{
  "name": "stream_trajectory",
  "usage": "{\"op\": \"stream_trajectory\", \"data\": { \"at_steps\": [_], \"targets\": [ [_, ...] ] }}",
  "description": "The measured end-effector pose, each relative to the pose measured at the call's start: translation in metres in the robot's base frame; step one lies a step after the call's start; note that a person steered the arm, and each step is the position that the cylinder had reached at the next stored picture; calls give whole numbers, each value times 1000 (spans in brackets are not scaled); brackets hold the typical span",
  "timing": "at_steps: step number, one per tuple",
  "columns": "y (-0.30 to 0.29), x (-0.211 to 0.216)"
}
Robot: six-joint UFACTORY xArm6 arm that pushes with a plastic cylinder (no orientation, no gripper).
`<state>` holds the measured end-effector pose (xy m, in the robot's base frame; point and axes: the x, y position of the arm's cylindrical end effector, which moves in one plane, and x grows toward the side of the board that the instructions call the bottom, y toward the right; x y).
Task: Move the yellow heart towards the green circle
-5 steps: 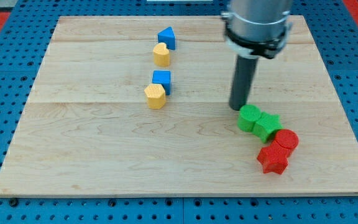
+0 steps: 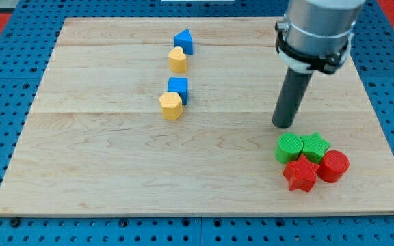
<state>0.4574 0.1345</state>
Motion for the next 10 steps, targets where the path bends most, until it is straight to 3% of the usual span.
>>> {"op": "stream_trajectory", "data": {
  "at_steps": [4,6,8,10],
  "targets": [
    [8,-138],
    [-62,-223],
    [-172,-207],
    [-172,-164]
  ]
}}
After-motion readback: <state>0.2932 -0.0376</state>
